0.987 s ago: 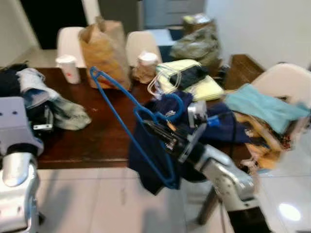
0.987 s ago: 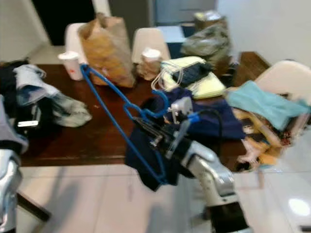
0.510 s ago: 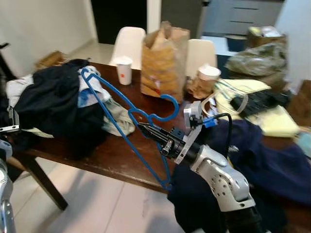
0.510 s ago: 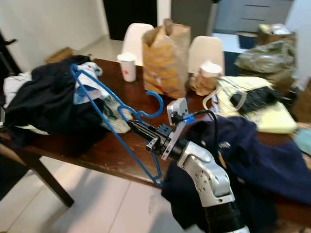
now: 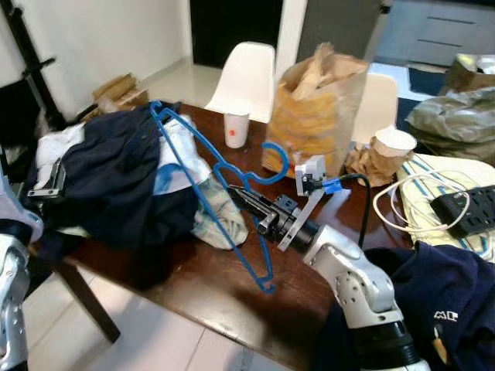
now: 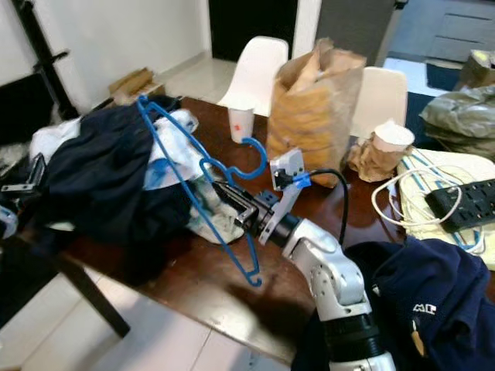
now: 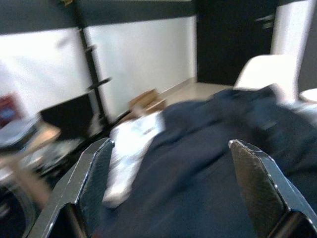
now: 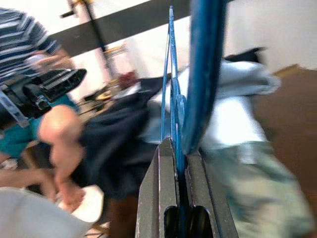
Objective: Hang hanger
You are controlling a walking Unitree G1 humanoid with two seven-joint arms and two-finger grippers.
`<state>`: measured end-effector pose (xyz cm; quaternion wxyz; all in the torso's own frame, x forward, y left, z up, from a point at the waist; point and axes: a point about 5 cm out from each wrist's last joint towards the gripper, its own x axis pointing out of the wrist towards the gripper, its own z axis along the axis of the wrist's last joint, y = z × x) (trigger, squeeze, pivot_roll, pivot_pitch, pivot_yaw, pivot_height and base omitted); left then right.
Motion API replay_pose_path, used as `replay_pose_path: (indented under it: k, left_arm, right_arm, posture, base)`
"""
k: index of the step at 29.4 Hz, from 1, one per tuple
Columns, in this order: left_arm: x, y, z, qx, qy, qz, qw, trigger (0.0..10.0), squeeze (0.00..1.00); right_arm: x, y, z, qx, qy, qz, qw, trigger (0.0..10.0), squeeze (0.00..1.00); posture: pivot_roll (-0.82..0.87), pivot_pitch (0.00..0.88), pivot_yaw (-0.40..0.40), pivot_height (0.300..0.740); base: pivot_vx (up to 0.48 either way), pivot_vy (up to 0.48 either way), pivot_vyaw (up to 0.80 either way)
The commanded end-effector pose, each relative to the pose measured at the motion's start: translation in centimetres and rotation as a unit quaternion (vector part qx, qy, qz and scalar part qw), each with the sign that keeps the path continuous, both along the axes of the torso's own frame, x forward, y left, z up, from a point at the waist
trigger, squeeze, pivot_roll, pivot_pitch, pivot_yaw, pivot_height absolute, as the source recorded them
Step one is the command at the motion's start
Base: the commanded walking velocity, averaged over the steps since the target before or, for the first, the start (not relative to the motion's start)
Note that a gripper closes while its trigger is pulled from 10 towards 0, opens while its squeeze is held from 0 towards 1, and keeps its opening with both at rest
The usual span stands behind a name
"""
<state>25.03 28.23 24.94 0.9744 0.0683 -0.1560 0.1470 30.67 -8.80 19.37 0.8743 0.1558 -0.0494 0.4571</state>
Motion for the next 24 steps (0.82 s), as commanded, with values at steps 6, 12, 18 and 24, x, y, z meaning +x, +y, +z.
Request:
replay_pose_path:
  k: [6,12,18,24]
  left_arm:
    - [0.5,-3.0,0.1,-0.005,0.026,-0.167,0.986,10.0,0.00]
    - [-0.3,-3.5,-0.6,-0.031,0.046,-0.154,0.986,10.0,0.00]
    - [-1.4,-4.2,-1.6,-0.049,0.058,-0.120,0.990,10.0,0.00]
    - [-3.8,-1.0,-1.1,-0.057,0.042,0.063,0.996,10.0,0.00]
  right_arm:
    - [0.5,-1.2,0.1,0.008,0.007,-0.031,0.999,10.0,0.00]
    - [0.6,-1.5,0.2,0.008,0.005,-0.038,0.999,10.0,0.00]
    - [0.6,-1.7,0.0,0.002,0.007,-0.039,0.999,10.0,0.00]
    - [1.0,-2.0,-0.3,-0.009,0.010,-0.043,0.999,10.0,0.00]
  posture:
    - [0.02,0.057,-0.005,0.740]
    - [0.03,0.066,-0.002,0.740]
    - [0.03,0.073,-0.003,0.740]
    - [0.06,0.079,-0.019,0.740]
  base:
    - [0.000,0.000,-0.65]
    - [0.000,0.000,0.00]
    - [0.000,0.000,0.00]
    - [0.000,0.000,0.00]
